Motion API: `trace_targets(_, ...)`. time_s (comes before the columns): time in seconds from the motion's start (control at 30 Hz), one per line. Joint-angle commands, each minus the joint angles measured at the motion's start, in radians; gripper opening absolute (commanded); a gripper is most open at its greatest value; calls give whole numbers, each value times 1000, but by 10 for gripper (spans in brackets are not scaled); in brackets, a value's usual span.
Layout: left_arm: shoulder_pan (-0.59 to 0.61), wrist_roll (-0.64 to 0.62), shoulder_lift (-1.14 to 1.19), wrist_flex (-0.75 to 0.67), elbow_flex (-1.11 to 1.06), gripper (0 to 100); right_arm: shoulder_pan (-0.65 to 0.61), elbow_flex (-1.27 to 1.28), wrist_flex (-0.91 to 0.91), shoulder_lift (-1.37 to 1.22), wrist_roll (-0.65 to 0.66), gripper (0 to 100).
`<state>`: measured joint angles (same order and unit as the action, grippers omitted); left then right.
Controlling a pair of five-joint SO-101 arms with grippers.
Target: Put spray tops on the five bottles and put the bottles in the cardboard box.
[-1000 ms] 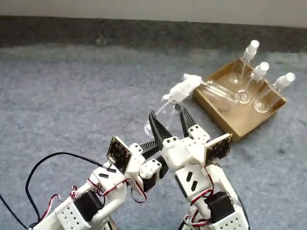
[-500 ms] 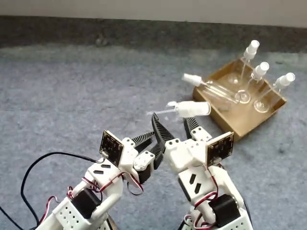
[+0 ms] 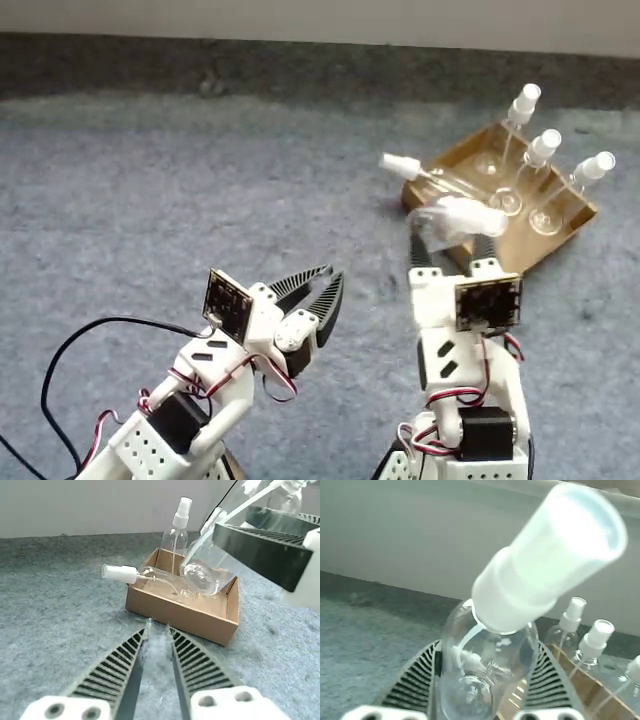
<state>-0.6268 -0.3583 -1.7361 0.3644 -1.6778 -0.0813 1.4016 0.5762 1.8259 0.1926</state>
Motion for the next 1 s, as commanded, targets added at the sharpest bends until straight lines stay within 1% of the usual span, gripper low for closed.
trace_targets(0.0,16,-5,-4,-25,-21,30,120,-36,1,10,14,48)
trace_targets(0.13,16,-5,-4,-25,-21,30,188,-38,1,-31,14,48)
trace_targets(0.27,16,-5,-4,-25,-21,30,249,-64,-12,-191,14,48)
trace_targets(0.43,18,-5,-4,-25,-21,30,312,-176,-119,-443,14,48)
trace_targets(0.67,16,-5,-4,-25,-21,30,364,-194,-371,-690,6,48)
trace_targets(0.97,15,-5,-4,-25,-21,30,372,-196,-579,-972,12,48)
